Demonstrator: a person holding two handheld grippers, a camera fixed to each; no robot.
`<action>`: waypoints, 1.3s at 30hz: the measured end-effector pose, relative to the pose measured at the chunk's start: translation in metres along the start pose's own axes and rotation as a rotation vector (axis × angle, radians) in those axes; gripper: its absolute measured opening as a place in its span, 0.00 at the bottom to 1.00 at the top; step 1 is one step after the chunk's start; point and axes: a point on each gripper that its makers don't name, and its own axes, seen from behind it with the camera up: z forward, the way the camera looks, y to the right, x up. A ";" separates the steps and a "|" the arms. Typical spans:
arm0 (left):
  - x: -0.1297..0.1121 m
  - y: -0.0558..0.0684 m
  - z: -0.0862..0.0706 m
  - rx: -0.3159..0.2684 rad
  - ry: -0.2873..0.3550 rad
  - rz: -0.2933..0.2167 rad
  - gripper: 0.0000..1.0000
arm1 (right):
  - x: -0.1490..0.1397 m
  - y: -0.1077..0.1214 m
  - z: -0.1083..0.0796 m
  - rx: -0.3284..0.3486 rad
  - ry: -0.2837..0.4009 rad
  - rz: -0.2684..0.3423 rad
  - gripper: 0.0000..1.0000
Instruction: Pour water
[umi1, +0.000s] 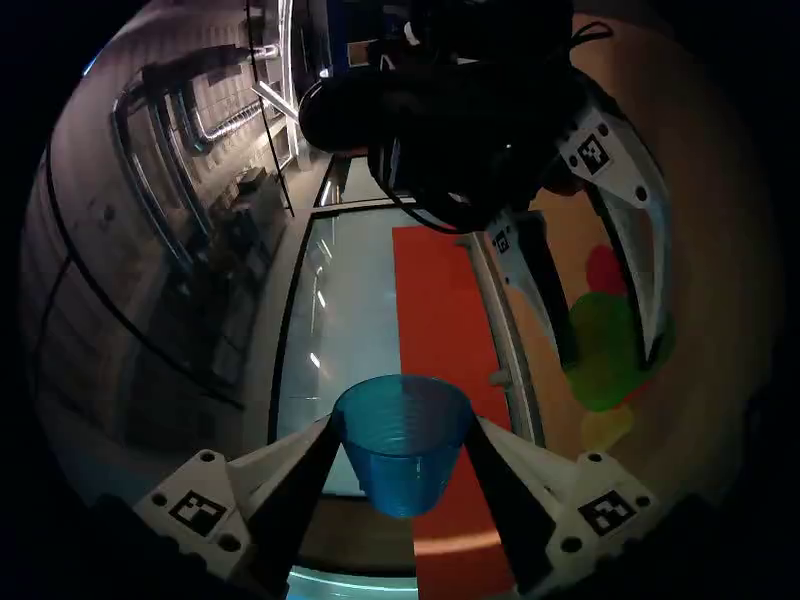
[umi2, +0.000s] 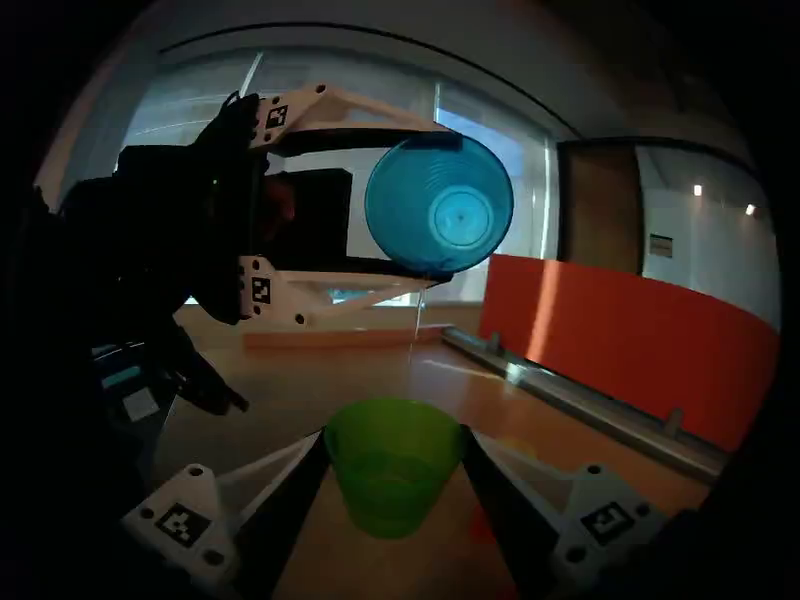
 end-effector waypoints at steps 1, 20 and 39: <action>0.000 0.000 0.000 0.002 0.000 0.003 0.86 | 0.000 0.000 0.000 -0.001 0.000 0.000 0.93; -0.006 -0.007 0.005 0.019 0.000 -0.029 0.86 | 0.000 0.002 -0.002 -0.004 0.002 0.001 0.93; -0.023 -0.004 0.012 0.024 -0.037 -0.422 0.86 | 0.002 0.006 -0.002 -0.018 0.011 0.005 0.93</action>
